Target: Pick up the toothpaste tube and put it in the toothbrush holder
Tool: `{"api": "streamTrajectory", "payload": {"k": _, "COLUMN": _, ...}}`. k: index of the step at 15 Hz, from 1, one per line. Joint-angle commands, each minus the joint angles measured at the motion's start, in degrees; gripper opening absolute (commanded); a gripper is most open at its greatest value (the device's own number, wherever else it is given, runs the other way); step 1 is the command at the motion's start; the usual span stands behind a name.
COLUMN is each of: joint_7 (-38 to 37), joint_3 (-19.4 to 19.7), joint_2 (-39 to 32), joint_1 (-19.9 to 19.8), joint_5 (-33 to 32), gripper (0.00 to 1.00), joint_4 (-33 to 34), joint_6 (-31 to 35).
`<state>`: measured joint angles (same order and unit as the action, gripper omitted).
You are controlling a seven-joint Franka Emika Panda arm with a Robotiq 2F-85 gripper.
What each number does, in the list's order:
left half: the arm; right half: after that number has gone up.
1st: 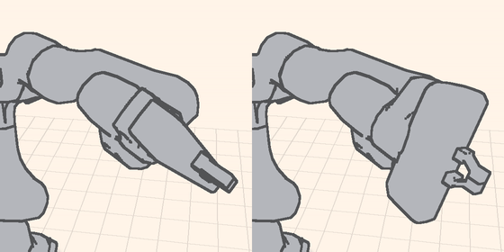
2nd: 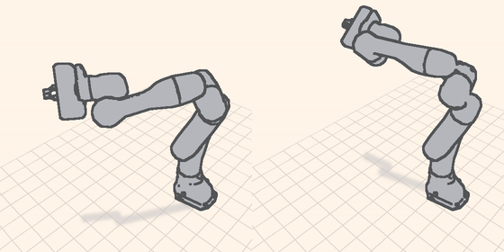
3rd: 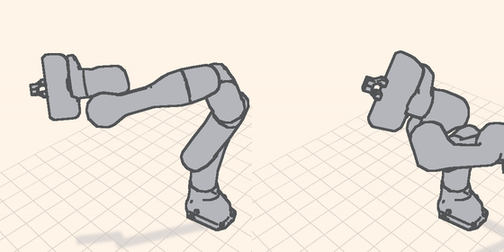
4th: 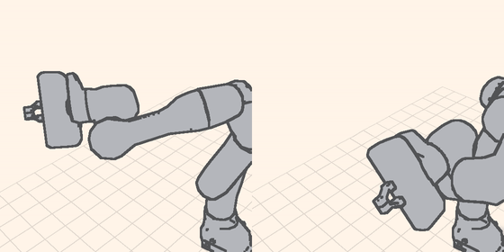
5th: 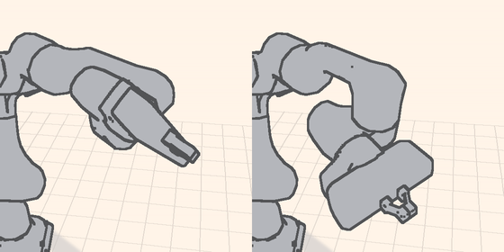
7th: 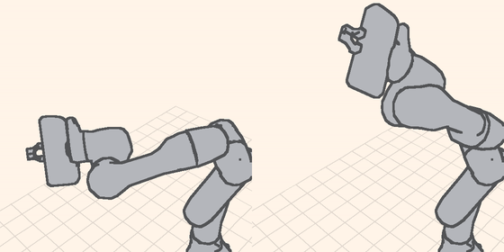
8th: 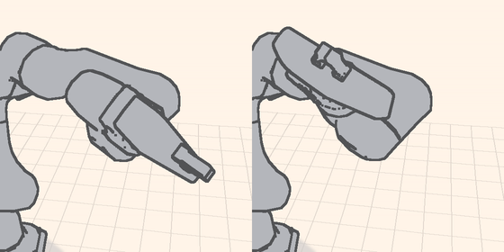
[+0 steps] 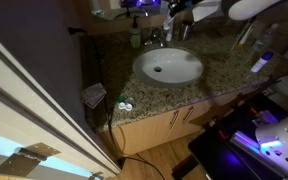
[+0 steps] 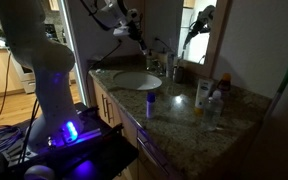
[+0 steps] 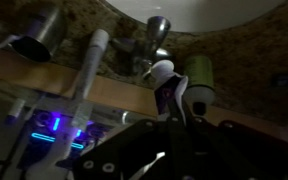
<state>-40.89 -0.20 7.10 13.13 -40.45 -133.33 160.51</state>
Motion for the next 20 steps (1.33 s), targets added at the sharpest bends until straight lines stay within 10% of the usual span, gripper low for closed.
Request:
{"api": "streamTrajectory", "payload": {"k": 1, "joint_7": -0.9, "joint_3": 0.3, "joint_2": 1.1, "joint_1": -0.5, "joint_5": -0.7, "gripper": 0.04, "joint_4": -0.8, "joint_6": -0.1}}
{"api": "streamTrajectory", "payload": {"k": 20, "joint_7": -33.4, "joint_3": 8.1, "joint_2": -9.8, "joint_1": -9.1, "joint_5": -5.7, "gripper": 0.01, "joint_4": 9.3, "joint_6": -4.0}}
